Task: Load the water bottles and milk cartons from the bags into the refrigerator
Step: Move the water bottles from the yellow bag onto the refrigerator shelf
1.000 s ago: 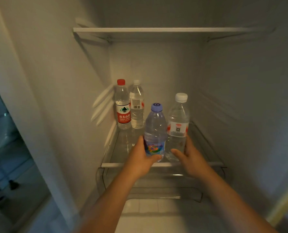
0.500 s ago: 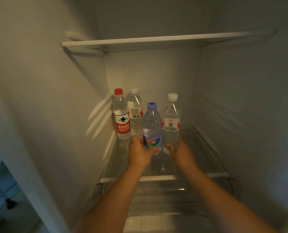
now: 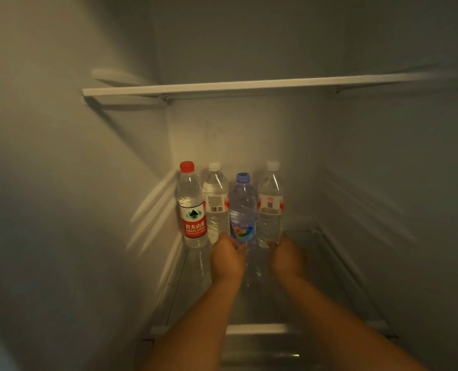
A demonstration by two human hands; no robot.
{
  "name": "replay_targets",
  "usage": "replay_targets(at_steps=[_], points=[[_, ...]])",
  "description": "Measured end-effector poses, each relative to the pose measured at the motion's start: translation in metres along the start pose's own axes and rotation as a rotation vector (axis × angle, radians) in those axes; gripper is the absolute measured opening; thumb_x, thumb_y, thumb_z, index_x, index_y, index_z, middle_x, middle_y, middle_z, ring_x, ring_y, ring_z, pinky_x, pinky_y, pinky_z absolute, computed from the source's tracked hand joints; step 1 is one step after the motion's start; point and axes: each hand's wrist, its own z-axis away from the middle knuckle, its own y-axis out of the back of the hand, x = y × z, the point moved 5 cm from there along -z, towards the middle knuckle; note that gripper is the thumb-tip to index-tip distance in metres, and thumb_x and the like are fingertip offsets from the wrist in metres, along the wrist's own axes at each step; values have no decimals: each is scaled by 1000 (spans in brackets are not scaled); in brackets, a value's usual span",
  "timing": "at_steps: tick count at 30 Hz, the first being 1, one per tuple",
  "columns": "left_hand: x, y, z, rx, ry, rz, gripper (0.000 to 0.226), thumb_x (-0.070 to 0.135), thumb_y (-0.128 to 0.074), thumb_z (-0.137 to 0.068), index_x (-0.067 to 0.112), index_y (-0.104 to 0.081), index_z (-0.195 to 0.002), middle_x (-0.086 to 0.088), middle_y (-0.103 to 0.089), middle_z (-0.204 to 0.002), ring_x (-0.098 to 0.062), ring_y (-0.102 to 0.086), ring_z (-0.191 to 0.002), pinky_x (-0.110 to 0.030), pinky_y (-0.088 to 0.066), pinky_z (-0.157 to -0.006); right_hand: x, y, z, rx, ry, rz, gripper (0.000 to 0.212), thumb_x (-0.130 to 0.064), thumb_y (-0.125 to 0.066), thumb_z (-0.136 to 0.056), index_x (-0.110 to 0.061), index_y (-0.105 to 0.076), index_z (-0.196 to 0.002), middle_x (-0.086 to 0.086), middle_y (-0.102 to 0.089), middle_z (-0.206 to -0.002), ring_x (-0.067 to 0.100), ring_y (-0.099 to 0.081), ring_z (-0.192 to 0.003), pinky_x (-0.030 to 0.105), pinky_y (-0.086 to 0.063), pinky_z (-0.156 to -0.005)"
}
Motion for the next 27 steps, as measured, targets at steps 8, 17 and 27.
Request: replay_targets(at_steps=[8, 17, 27], points=[[-5, -13, -15, 23, -11, -136, 24, 40, -65, -91, 17, -64, -97, -3, -69, -93, -21, -66, -87, -30, -48, -68, 2, -3, -12, 34, 43, 125, 37, -34, -47, -98, -28, -47, -135, 8, -55, -126, 31, -57, -113, 49, -46, -96], [-2, -8, -11, -84, -36, -35, 16, 27, -69, -89, 15, -60, -89, -6, -68, -90, -23, -65, -85, -30, -50, -68, -4, 13, -2, -60, 48, 9, 46, -34, -57, -92, -17, -44, -133, 12, -49, -133, 34, -54, -117, 48, -45, -98], [-10, 61, 62, -101, -261, -348, 67, 56, -57, -85, 33, -35, -143, 1, -38, -150, -29, -28, -139, -48, -29, -113, -30, 32, 80, -161, 275, -10, 70, -51, -49, -84, -35, -27, -149, 5, -34, -154, 32, -35, -140, 55, -30, -112]])
